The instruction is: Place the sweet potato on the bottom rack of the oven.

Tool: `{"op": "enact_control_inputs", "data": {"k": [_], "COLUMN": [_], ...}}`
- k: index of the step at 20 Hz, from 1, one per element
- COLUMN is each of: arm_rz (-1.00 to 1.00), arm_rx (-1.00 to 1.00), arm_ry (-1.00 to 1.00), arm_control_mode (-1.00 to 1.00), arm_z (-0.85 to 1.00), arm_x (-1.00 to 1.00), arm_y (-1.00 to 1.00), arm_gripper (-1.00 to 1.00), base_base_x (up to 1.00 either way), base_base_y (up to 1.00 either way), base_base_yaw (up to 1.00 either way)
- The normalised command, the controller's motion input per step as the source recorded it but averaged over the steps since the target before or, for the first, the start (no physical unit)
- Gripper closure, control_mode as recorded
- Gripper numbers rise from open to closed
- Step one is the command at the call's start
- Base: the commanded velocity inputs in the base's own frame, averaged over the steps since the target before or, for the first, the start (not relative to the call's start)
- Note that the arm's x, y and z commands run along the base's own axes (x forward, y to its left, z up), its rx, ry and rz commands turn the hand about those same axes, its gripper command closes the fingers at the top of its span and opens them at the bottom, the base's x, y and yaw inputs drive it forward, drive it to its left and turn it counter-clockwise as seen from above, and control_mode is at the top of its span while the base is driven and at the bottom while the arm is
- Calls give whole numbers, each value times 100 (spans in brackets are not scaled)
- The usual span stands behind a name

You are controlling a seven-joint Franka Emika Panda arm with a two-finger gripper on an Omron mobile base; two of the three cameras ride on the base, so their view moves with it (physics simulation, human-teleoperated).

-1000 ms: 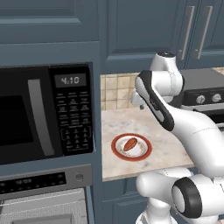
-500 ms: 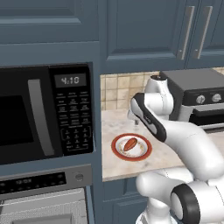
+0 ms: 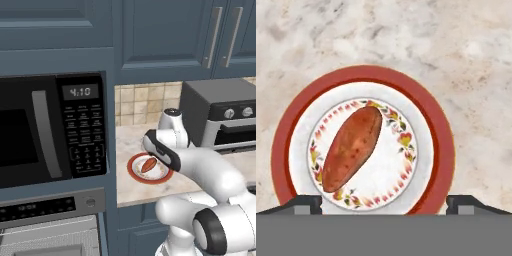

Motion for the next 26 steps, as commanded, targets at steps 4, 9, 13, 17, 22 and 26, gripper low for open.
{"op": "enact_control_inputs", "data": {"k": [4, 9, 13, 17, 22, 26], "arm_rz": [0, 0, 0, 0, 0, 0], "arm_rx": [2, 0, 0, 0, 0, 0], "arm_ry": [6, 4, 1, 3, 3, 1], "arm_control_mode": [-100, -100, -100, -100, -100, -100], "arm_z": [-36, -34, -28, -41, -38, -19], "arm_x": [33, 29, 25, 19, 1, 0], "arm_y": [34, 15, 0, 0, 0, 0], "arm_gripper": [-100, -100, -100, -100, -100, -100], "base_base_x": [0, 0, 0, 0, 0, 0], "base_base_y": [0, 0, 0, 0, 0, 0], "base_base_yaw": [0, 0, 0, 0, 0, 0]}}
